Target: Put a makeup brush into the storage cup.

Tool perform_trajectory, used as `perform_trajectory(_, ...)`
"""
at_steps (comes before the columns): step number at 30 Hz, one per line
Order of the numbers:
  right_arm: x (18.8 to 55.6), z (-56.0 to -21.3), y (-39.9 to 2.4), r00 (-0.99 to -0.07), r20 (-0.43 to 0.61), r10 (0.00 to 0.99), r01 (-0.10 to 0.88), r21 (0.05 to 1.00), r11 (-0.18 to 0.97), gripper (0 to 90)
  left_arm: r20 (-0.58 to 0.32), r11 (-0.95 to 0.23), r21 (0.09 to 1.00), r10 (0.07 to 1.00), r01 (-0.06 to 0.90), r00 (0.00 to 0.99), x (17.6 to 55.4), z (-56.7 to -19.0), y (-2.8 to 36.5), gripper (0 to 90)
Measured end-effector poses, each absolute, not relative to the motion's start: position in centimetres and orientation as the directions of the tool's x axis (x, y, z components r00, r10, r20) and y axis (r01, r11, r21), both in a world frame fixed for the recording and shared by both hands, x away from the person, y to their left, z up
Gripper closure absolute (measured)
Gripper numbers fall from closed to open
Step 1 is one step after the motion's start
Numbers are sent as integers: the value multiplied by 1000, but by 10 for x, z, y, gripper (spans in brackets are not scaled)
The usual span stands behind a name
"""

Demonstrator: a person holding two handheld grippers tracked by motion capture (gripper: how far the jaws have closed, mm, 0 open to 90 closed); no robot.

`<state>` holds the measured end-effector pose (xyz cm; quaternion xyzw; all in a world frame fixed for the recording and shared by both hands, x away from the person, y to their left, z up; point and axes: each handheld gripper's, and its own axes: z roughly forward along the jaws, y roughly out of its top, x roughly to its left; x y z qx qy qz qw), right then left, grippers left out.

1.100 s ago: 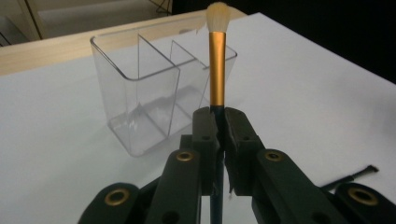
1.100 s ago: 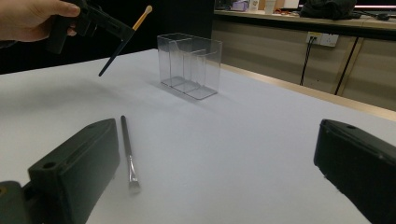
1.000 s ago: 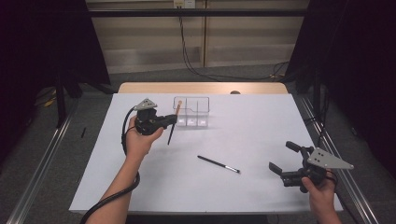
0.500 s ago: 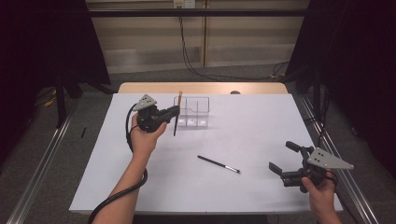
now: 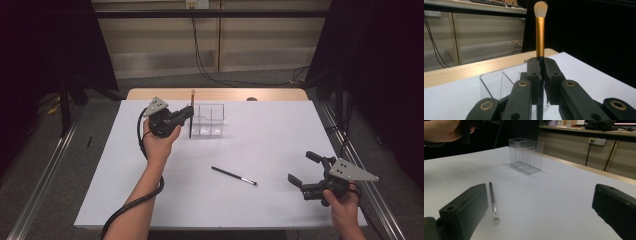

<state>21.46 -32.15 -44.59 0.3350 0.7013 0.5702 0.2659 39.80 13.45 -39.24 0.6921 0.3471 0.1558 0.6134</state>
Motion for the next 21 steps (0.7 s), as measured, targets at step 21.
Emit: perform_trajectory(21, 215, -446, -321, -636, 11, 772, 166, 978, 123, 0, -223, 68, 968, 678, 242, 700, 407, -378, 136, 838)
